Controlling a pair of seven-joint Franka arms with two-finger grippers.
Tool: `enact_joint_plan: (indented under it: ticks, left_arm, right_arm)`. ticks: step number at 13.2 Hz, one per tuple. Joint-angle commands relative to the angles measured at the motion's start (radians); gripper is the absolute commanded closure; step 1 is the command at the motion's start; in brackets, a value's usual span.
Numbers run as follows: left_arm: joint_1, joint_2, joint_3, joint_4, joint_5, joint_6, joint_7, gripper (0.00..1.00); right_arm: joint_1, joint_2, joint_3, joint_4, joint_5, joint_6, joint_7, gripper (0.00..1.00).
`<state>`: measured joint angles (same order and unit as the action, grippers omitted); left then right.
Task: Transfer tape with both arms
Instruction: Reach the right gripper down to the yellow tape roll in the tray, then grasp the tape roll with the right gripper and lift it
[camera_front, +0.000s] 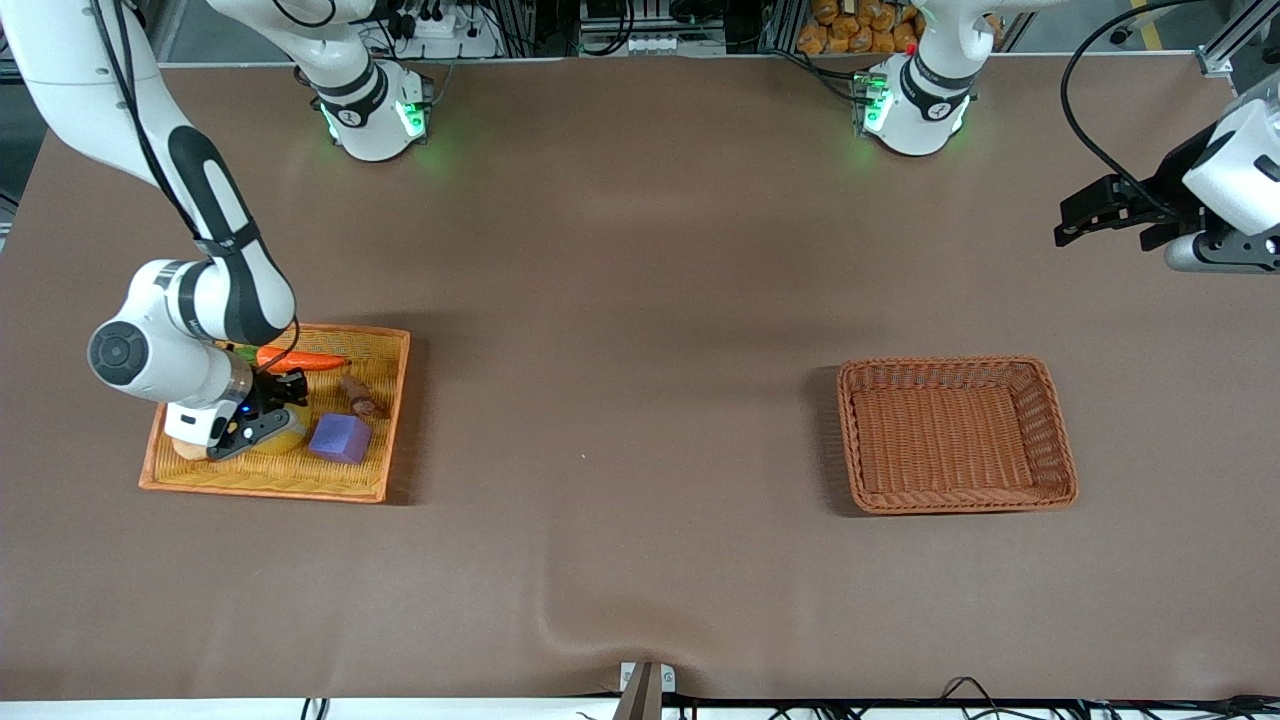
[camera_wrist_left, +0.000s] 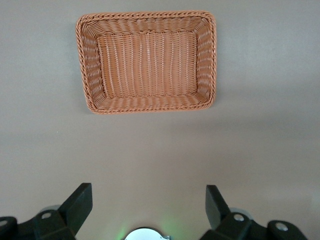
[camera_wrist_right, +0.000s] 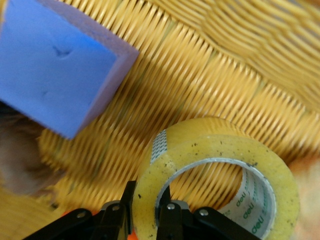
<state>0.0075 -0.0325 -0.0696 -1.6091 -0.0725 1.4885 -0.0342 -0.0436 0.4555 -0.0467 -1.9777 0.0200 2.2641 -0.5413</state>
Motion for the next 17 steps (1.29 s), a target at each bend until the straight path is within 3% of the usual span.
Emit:
enact_joint_plan:
  ticks: [1, 4, 8, 13, 15, 17]
  left_arm:
    - [0.011, -0.003, -0.001, 0.003, -0.030, -0.011, 0.016, 0.00]
    - [0.011, -0.003, -0.001, 0.003, -0.035, -0.011, 0.016, 0.00]
    - [0.011, -0.003, -0.001, 0.003, -0.035, -0.011, 0.014, 0.00]
    - [0.009, -0.003, -0.001, 0.003, -0.035, -0.011, 0.014, 0.00]
    - [0.011, -0.003, -0.001, 0.003, -0.035, -0.011, 0.014, 0.00]
    - [0.011, -0.003, -0.001, 0.003, -0.035, -0.013, 0.016, 0.00]
  right_arm:
    - [0.072, -0.093, 0.010, 0.078, 0.008, -0.202, 0.125, 1.00]
    - [0.155, -0.115, 0.013, 0.228, 0.011, -0.409, 0.253, 1.00]
    - [0.356, -0.080, 0.014, 0.367, 0.027, -0.429, 0.569, 1.00]
    - [0.565, 0.156, 0.018, 0.560, 0.018, -0.229, 0.933, 1.00]
    - [0.687, 0.303, 0.004, 0.725, 0.001, -0.224, 1.131, 1.00]
    - [0.750, 0.402, 0.002, 0.810, -0.002, -0.206, 1.239, 1.00]
